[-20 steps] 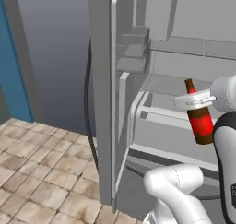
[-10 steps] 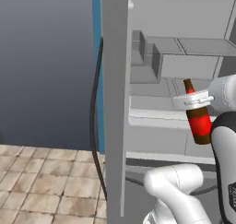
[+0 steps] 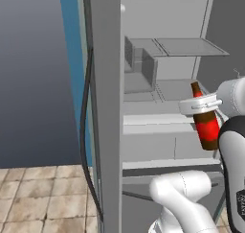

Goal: Place the beer and liquor on the top shelf of the fridge to keep them out of children's reach, and place the tomato on lower shelves for easy access.

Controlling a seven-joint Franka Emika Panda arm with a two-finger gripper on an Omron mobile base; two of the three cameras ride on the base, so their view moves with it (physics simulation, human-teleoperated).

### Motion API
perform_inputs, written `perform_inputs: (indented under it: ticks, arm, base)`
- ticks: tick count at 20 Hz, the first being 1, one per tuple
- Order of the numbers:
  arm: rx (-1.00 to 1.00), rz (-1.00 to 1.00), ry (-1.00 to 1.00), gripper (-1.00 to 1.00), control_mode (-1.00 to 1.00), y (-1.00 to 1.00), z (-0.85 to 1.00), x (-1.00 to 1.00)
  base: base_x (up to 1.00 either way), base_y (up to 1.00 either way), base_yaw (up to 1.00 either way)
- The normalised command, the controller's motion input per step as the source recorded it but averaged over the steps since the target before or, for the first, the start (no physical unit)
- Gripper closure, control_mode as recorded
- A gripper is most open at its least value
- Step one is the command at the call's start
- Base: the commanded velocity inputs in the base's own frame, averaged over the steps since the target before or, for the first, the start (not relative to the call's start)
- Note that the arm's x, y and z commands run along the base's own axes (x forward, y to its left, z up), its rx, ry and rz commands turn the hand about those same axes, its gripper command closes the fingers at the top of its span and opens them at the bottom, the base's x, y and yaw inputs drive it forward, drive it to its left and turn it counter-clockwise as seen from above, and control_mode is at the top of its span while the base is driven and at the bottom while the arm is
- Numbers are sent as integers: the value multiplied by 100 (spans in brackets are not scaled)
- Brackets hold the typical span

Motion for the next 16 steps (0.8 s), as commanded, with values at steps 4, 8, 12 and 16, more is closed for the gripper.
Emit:
perform_inputs:
  ticks: [4,8,12,16]
  arm:
    - [0,0,0,100,100,0,0,0]
    - [0,0,0,100,100,0,0,0]
    - [0,0,0,100,100,0,0,0]
    - [0,0,0,100,100,0,0,0]
  base:
    - [9,-17,-25]
    - [18,-34,-21]
    - [27,-28,-18]
    - [36,-21,-16]
